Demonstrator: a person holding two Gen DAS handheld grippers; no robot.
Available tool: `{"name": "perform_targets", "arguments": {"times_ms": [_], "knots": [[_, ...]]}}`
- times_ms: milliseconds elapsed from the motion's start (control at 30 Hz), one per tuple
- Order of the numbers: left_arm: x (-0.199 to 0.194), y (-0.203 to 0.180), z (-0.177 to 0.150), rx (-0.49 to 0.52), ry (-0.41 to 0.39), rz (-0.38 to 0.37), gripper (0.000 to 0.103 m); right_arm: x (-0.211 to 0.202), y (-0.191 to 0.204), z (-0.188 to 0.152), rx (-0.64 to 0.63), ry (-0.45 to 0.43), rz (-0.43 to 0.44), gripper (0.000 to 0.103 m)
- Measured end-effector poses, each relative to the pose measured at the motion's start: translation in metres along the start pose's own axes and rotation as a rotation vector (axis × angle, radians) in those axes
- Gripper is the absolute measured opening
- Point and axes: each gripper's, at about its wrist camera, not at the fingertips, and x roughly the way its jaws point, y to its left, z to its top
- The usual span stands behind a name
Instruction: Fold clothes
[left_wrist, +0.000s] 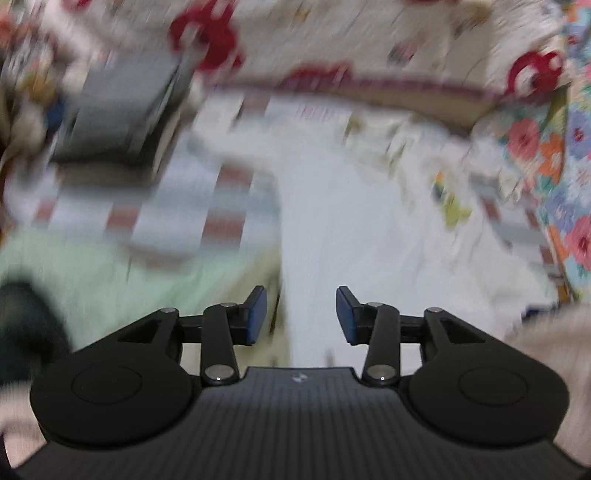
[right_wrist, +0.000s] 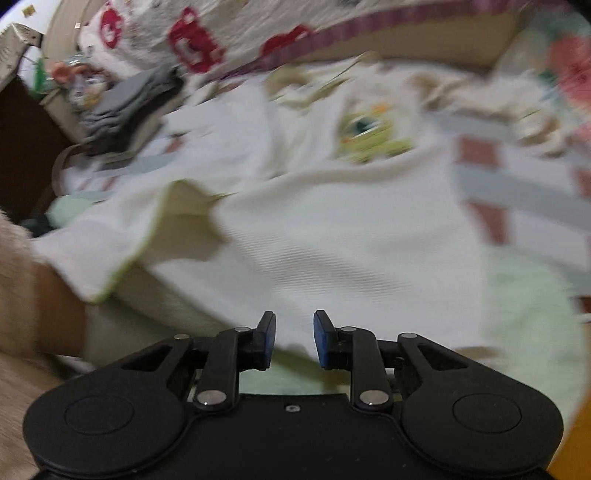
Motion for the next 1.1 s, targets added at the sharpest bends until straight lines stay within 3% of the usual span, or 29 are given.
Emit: {"name": "perform_targets", "arguments": {"times_ms": [67, 100, 233, 300, 400, 467, 500, 533, 633, 700, 767, 900, 1000, 1100], "knots": [[0.023, -0.022, 0.027, 0.087, -0.073, -0.049, 0.041, -0.003, -0.008, -0.006, -0.03, -0.044, -0.059, 0.028], [0.045, -0.035, 0.04, 0.127, -0.066, -0.085, 0.041, -0.003, -0.012, -0.008, -0.032, -0.06, -0.066, 0.028], [0.127, -0.093, 0.07, 0.224, 0.061, -0.31, 0.041, 0.004, 0.008, -0.01, -0.136, -0.114, -0.101, 0.028], [0.155, -0.138, 0.066, 0.344, 0.136, -0.349, 0.041, 0.011, 0.026, -0.009, -0.251, -0.153, -0.125, 0.029], [0.178, -0.186, 0.042, 0.536, 0.206, -0.349, 0.041, 0.027, 0.036, -0.007, -0.338, -0.129, -0.134, 0.03], [0.184, -0.205, 0.024, 0.637, 0.221, -0.34, 0.041, 0.039, 0.033, -0.005, -0.355, -0.103, -0.082, 0.036], [0.184, -0.211, 0.016, 0.686, 0.206, -0.323, 0.041, 0.045, 0.032, -0.004, -0.361, -0.089, -0.058, 0.045], [0.184, -0.216, 0.008, 0.735, 0.192, -0.306, 0.041, 0.051, 0.031, -0.004, -0.363, -0.074, -0.048, 0.048], [0.182, -0.222, -0.005, 0.81, 0.168, -0.285, 0.041, 0.065, 0.033, -0.004, -0.416, -0.058, -0.072, 0.046], [0.178, -0.222, -0.003, 0.829, 0.15, -0.29, 0.041, 0.066, 0.033, 0.0, -0.446, -0.066, -0.097, 0.003], [0.175, -0.223, 0.001, 0.854, 0.123, -0.295, 0.041, 0.058, 0.025, 0.013, -0.371, -0.109, -0.057, 0.002], [0.179, -0.234, 0.009, 0.842, 0.093, -0.353, 0.041, 0.043, -0.004, 0.036, -0.095, -0.173, 0.092, 0.002], [0.192, -0.242, 0.009, 0.813, 0.138, -0.425, 0.041, 0.047, -0.017, 0.044, -0.046, -0.2, 0.034, 0.002], [0.21, -0.249, 0.005, 0.823, 0.187, -0.424, 0.041, 0.05, -0.04, 0.05, 0.094, -0.194, 0.147, 0.002]]}}
